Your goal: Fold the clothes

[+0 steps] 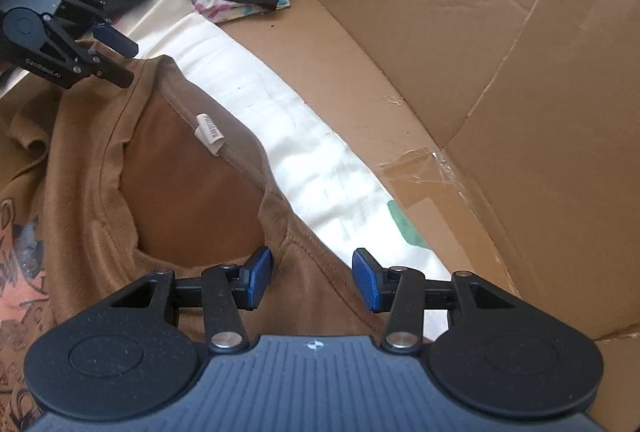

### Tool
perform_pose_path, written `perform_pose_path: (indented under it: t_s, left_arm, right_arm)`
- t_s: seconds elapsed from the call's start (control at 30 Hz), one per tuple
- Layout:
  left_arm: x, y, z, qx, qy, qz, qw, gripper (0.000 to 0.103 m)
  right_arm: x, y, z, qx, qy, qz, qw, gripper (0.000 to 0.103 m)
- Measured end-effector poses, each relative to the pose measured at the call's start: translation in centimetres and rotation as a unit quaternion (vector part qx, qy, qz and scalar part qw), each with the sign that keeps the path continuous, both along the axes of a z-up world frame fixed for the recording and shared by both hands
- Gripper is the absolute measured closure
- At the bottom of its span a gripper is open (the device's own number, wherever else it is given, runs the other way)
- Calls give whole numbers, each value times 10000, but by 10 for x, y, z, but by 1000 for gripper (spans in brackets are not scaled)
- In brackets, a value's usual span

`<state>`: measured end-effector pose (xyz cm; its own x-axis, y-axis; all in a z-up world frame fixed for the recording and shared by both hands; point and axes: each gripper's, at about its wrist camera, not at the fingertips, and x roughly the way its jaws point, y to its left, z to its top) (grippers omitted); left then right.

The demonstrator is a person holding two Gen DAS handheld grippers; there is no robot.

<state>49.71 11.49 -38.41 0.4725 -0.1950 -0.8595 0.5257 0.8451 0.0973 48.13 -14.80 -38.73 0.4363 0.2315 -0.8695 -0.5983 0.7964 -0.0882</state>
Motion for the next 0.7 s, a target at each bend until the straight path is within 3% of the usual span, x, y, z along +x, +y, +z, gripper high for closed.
perform_pose_path:
  t_s: [0.17,0.3,0.43,0.53,0.7]
  left_arm:
    - [6,0,2,-102,47,30,9999,63]
    - [5,11,14,-453,57,38,9990,63]
    - [7,16,18,-517,52,136,9986,63]
    - [8,14,14,-435,50,164,9989,63]
    - [11,6,0,-220,54,157,9996,68]
  right_arm:
    - [10,-8,0,159,29,-360,9992,77]
    - [12,-20,21,755,26,-563,9955,77]
    - [12,-31,40,1266,9,-721,9893,75]
    - [10,-33,40,839,-111,-669,9942,74]
    - [9,-30,15,244,102,-528,9983,74]
